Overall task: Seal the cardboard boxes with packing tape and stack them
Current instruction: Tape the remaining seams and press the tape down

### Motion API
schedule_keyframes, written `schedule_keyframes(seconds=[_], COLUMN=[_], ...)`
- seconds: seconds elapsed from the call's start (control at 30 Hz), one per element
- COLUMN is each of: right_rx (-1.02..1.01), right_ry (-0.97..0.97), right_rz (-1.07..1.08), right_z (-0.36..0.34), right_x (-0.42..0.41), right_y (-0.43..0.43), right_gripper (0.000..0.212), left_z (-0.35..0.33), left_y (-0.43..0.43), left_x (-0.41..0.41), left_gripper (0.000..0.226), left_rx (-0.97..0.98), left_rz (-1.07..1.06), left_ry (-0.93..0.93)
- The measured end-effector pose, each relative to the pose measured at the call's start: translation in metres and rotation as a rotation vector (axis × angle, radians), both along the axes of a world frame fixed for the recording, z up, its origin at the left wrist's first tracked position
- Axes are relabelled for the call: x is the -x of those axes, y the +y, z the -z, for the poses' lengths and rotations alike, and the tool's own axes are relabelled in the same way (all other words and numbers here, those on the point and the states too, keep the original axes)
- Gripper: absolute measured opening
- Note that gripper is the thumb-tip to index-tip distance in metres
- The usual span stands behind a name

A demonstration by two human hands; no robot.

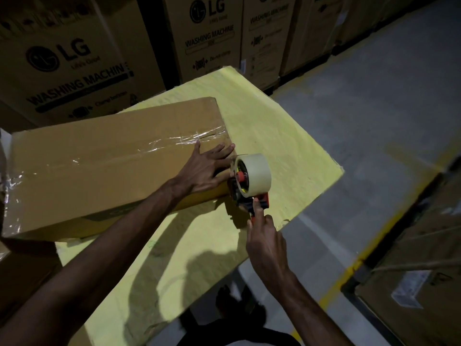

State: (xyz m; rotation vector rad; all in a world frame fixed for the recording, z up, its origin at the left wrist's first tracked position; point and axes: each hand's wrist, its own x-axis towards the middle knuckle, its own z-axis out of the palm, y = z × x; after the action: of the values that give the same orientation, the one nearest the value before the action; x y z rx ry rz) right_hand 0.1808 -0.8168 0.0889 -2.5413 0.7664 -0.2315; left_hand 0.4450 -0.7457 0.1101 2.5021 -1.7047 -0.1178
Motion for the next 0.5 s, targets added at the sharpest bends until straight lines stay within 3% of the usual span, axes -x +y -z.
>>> schedule_keyframes(seconds=[0.17, 0.5], right_rx=[0.111, -0.096], right_ry=[-0.064, -0.201], right_rz=[0.038, 0.09], right_z=[0.009, 0.005], right_x=[0.003, 0.003], right_y=[0.007, 0.018], right_gripper=[0.065, 0.063], left_z=[-0.002, 0.002], left_y=[0.007, 0.01], left_x=[0.001, 0.003], left_gripper=[0.066, 0.06], left_rx=[0.014, -0.036], left_rz=[0.047, 0.064], left_ry=[0.023, -0.044])
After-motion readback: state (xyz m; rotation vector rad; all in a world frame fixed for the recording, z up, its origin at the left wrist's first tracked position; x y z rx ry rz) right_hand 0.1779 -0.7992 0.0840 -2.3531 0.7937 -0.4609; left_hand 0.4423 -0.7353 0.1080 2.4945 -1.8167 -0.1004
